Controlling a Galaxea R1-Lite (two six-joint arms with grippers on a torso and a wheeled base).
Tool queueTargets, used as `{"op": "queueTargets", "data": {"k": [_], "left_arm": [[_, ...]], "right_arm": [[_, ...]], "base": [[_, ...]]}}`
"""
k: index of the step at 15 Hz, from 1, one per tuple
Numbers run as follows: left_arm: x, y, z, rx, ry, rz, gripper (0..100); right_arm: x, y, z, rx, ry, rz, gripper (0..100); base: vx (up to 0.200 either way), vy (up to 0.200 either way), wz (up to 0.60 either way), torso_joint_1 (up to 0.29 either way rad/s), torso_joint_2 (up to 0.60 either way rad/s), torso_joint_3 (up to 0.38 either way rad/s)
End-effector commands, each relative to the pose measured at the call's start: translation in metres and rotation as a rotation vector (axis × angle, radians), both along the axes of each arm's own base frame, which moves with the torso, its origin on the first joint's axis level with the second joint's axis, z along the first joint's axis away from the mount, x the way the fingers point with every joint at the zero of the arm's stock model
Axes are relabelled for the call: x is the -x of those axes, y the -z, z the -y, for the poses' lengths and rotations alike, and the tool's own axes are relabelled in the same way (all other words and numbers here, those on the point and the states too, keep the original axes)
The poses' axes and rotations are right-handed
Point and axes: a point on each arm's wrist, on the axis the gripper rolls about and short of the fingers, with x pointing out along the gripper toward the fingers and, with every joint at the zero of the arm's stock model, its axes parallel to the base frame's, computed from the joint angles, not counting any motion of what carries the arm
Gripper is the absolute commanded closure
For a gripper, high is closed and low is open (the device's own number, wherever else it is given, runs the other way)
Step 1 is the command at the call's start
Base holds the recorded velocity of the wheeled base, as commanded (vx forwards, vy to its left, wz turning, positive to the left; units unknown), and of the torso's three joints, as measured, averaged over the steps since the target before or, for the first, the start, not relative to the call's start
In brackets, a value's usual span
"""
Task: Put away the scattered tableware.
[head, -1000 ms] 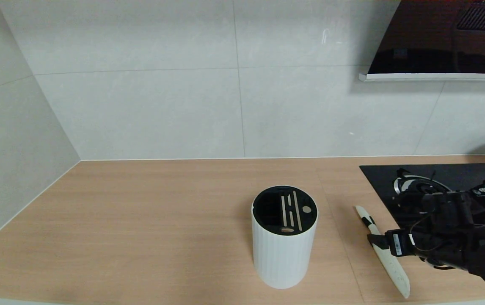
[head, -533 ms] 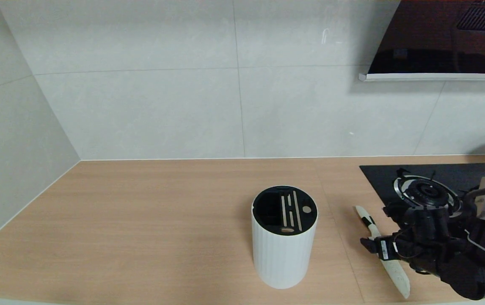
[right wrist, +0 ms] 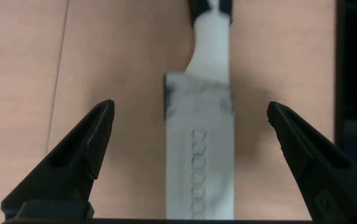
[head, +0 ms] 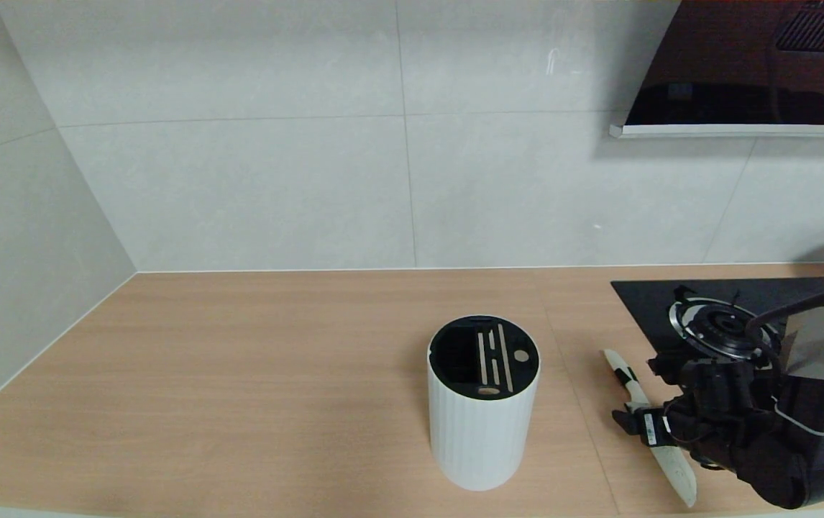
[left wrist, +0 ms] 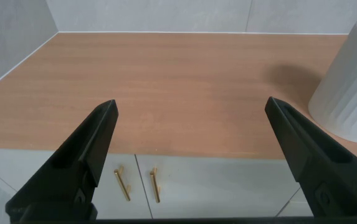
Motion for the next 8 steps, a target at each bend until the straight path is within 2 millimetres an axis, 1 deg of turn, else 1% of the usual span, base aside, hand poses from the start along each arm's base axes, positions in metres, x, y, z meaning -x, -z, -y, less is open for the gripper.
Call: {"op": "queueTargets", "data": {"k": [1, 8], "left_arm": [[0.0, 0.0001, 0.0, 0.0, -0.001, 0.0, 0], [0.0, 0.0001, 0.0, 0.001, -0.001, 0.0, 0]], "right_arm": [[-0.0007, 0.0062, 0.0004, 0.002, 0.001, -0.01, 0], [-0.001, 0.0096, -0.0001, 0.001, 0.001, -0.018, 0]], "base": [[0.0, 0.0, 0.0, 0.0, 0.0, 0.0], [0.0, 0.0, 0.0, 0.0, 0.0, 0.0]]}}
